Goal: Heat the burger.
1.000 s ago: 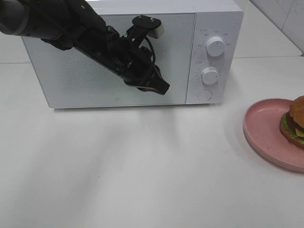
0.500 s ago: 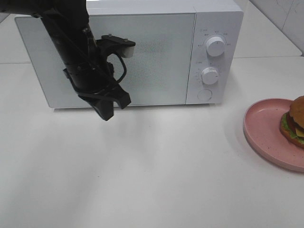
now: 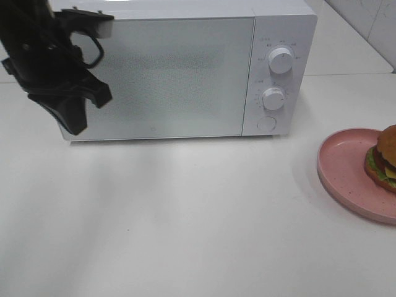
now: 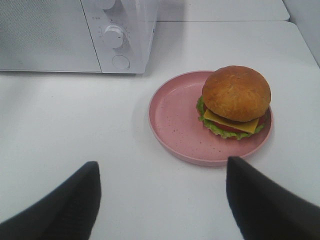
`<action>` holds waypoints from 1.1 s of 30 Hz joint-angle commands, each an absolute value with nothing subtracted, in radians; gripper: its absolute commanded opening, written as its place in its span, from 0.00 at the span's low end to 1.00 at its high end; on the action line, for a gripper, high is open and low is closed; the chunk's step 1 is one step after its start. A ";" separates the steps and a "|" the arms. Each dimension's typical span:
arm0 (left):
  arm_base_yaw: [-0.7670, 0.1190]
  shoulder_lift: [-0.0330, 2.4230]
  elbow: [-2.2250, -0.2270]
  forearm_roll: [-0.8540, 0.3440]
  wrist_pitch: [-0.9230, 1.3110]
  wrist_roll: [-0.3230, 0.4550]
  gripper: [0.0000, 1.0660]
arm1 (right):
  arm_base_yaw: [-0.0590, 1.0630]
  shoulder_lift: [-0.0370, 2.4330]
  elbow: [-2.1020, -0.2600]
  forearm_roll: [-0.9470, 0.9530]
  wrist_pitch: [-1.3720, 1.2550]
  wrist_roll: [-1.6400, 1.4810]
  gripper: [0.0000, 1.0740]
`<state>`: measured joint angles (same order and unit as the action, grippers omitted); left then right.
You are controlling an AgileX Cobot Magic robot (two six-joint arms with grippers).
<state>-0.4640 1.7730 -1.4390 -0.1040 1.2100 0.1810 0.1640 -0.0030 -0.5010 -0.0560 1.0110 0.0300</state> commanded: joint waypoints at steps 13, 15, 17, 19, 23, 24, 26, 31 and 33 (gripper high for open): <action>-0.092 1.447 -1.216 -0.099 1.282 0.087 0.00 | 0.162 -0.030 -0.498 -0.055 1.000 0.019 0.62; -0.067 1.402 -1.179 -0.097 1.282 0.066 0.00 | 0.162 -0.030 -0.498 -0.055 1.000 0.020 0.62; -0.064 1.323 -1.117 -0.090 1.280 0.066 0.00 | 0.162 -0.030 -0.498 -0.055 1.000 0.020 0.62; -0.064 1.265 -1.080 -0.093 1.280 0.066 0.00 | 0.162 -0.030 -0.498 -0.055 1.000 0.020 0.62; -0.064 1.174 -1.017 -0.099 1.280 0.066 0.00 | 0.162 -0.030 -0.498 -0.055 1.000 0.021 0.62; -0.064 1.115 -0.981 -0.101 1.274 0.066 0.00 | 0.162 -0.030 -0.498 -0.055 1.000 0.021 0.62; -0.064 1.051 -0.943 -0.109 1.257 0.066 0.00 | 0.162 -0.030 -0.498 -0.055 1.000 0.021 0.62; -0.064 0.907 -0.855 -0.131 1.224 0.066 0.00 | 0.162 -0.030 -0.498 -0.055 1.000 0.021 0.62; -0.064 0.780 -0.785 -0.140 1.211 0.066 0.00 | 0.162 -0.030 -0.498 -0.055 1.000 0.021 0.62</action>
